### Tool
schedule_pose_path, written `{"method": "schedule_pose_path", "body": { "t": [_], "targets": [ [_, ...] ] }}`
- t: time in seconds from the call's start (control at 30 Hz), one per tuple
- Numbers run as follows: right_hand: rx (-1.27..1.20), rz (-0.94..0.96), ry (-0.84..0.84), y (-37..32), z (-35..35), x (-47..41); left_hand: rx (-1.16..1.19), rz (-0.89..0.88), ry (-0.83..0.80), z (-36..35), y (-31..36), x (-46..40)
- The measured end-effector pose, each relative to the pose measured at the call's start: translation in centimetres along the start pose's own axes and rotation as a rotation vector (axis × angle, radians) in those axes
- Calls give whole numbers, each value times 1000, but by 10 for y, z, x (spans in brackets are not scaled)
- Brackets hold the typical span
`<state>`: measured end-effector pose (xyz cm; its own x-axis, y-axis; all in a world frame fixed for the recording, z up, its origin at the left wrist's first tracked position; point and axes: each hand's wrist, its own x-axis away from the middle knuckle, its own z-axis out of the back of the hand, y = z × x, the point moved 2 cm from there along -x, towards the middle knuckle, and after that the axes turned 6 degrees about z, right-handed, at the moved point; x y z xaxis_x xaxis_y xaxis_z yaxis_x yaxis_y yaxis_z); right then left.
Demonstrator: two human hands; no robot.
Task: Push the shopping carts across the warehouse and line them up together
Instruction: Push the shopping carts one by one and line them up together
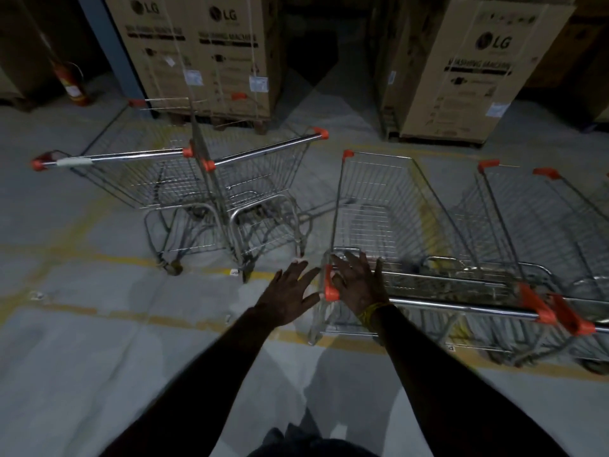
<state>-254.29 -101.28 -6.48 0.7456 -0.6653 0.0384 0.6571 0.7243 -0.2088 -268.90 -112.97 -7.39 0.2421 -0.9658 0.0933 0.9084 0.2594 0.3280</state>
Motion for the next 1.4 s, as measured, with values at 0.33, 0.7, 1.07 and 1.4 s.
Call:
{"method": "schedule_pose_path", "body": {
  "t": [0.33, 0.7, 1.07, 1.4],
  "targets": [
    [11, 34, -89, -55, -8, -60, 75, 112, 7, 33, -79, -18],
    [42, 37, -116, -66, -19, -143, 40, 151, 39, 48, -143, -77],
    [-53, 22, -85, -44, -18, -266, -79, 178, 18, 90, -186, -178],
    [-94, -20, -108, -33, -13, -342, -231, 281, 126, 118, -219, -254]
  ]
}}
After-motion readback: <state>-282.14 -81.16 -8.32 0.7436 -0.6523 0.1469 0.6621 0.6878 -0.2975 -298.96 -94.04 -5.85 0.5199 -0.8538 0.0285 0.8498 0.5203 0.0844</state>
